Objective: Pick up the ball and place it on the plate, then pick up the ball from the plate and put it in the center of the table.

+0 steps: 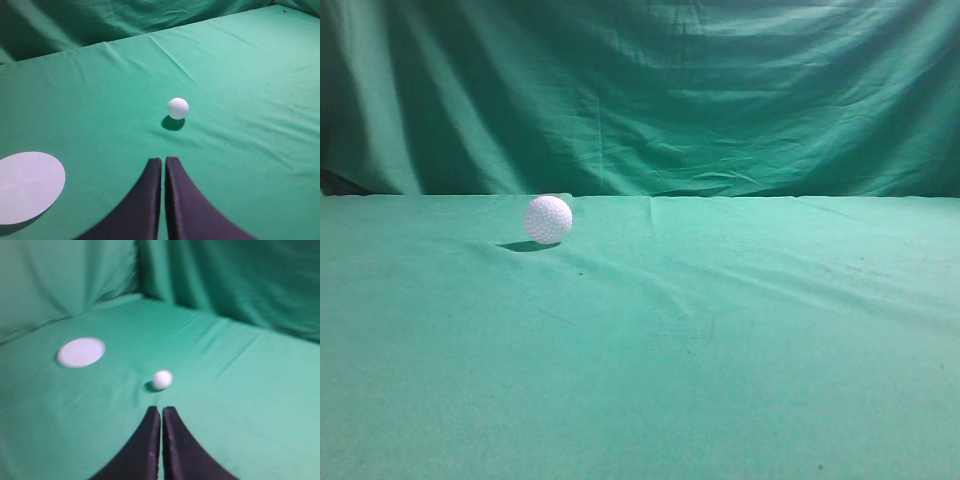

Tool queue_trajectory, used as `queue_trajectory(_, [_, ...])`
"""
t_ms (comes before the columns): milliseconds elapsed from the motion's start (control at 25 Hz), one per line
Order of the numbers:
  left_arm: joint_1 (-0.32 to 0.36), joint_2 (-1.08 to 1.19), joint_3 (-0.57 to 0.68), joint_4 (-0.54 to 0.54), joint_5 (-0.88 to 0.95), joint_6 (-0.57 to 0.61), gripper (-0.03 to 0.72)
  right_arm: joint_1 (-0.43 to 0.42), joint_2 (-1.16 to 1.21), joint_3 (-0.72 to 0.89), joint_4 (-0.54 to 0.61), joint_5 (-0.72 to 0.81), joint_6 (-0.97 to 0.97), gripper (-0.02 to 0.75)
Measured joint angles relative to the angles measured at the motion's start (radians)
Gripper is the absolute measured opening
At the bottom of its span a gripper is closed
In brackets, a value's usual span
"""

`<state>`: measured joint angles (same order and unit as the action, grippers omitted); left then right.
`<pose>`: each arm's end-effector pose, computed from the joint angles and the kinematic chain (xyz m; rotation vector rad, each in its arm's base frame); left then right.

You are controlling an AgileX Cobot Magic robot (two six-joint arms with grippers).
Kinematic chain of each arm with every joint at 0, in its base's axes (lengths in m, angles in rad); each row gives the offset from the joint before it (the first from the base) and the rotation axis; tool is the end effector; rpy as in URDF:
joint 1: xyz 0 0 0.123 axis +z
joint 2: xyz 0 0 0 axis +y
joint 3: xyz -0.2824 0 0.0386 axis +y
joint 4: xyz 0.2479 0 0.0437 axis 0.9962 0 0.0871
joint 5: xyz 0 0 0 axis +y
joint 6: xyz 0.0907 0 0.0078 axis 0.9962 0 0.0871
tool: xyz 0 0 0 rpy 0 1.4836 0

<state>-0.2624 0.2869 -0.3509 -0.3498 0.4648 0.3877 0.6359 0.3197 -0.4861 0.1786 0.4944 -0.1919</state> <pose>0.0648 -0.0319 0.2736 0.4162 1.8183 -0.2749 0.0513 0.0475 0.3114 -0.6601 1.7098 0.5024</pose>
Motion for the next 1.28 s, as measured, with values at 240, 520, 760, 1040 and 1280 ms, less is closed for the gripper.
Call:
queue_trajectory(240, [0.0, 0.0, 0.0, 0.0, 0.0, 0.0, 0.0, -0.245, -0.166, 0.228, -0.018, -0.181, -0.002, 0.0])
queue_trajectory(520, [0.0, 0.0, 0.0, 0.0, 0.0, 0.0, 0.0, -0.396, -0.323, 0.445, -0.021, -0.234, -0.002, 0.0])
queue_trajectory(760, [0.0, 0.0, 0.0, 0.0, 0.0, 0.0, 0.0, -0.398, -0.329, 0.512, -0.021, -0.269, -0.002, 0.0])
queue_trajectory(1040, [0.0, 0.0, 0.0, 0.0, 0.0, 0.0, 0.0, -0.409, -0.329, 0.514, -0.021, -0.121, 0.001, 0.0])
queue_trajectory(1280, [0.0, 0.0, 0.0, 0.0, 0.0, 0.0, 0.0, -0.415, -0.329, 0.514, -0.021, -0.101, 0.001, 0.0])
